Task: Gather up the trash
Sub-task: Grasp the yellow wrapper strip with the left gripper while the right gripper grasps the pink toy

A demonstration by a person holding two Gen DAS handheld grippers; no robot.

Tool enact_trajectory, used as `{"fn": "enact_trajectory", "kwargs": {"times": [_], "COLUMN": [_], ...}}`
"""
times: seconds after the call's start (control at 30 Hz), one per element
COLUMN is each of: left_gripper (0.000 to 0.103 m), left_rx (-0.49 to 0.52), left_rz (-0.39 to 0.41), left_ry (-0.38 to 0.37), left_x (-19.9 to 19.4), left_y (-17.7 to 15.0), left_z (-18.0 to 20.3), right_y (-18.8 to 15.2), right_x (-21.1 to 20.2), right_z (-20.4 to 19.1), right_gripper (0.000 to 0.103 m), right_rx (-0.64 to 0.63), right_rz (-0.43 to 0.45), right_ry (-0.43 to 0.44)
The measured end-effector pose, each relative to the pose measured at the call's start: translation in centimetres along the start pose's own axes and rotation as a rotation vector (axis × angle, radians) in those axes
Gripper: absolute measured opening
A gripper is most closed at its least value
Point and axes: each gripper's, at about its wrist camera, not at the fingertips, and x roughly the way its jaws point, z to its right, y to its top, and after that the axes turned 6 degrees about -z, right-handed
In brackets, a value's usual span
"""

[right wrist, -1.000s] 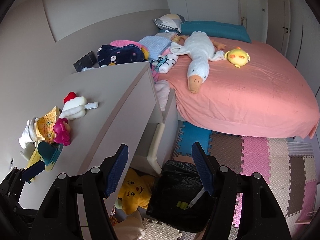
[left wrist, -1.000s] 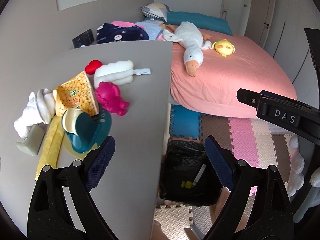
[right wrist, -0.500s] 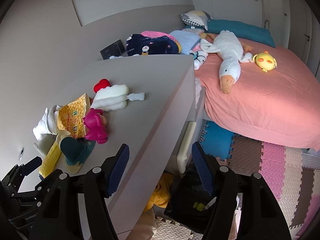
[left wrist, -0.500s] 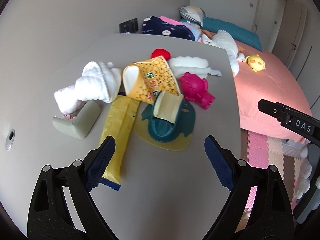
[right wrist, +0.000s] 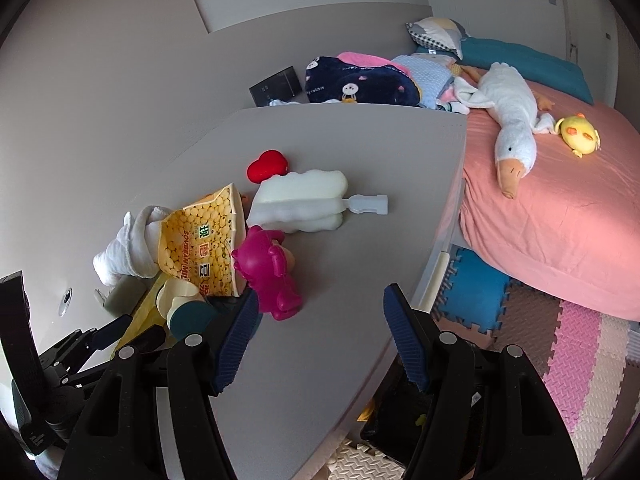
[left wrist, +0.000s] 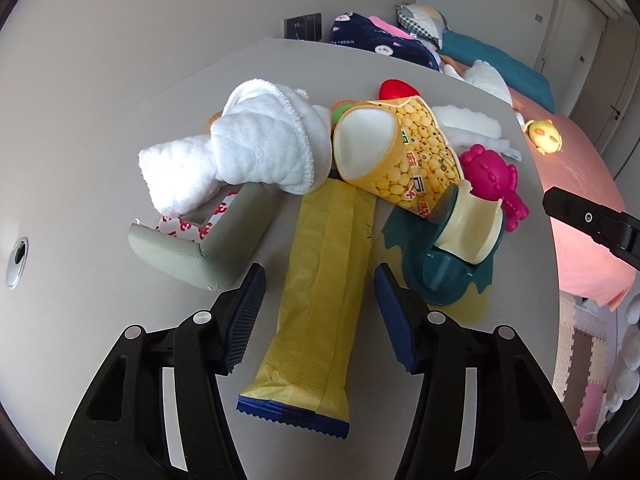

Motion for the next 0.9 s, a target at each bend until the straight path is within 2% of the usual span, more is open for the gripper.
{"fn": "enact_trajectory", "kwargs": {"times": [0.2,0.33,0.53,0.63,0.7,0.9], "left_gripper": [0.055,0.044,0.043,0.042,0.04,0.022], "left_rx": [0.035,0.031,0.055,0.06,0.045,0.019], "left_rz": [0.012,0.015,0.013,0.014,0.017,0.025], "left_ry": [0.001,0.002,0.004,-0.003,-0.009,-0.034], "left_x": [0.3,0.3,0.4,0.4,0.3,0.2], "left_y": [0.3,0.6,0.6,0.6,0.6,0.5], "left_z": [-0.1,-0.6,-0.7,-0.8,-0.9,-1.3], "right_y": [1.0,1.5,1.8,1.8,1.8,1.3], "right_x": [1.7,2.9,4.6,5.1,5.0,3.5], "right_z": [-1.3,-2.2,-3.1,-3.3,-3.4,-3.1], "right_gripper": [0.067,0.065,0.055,0.043,0.043,0.042], "right_rx": [-0.017,-0.03,-0.049,-0.052,-0.056,-0.047], "right_rz": [-0.009,-0.024,-0.053,-0.059,-0.053,-0.028], "right_ry": [-0.002,0.0,-0.006,-0.007,-0.016,-0.011]}}
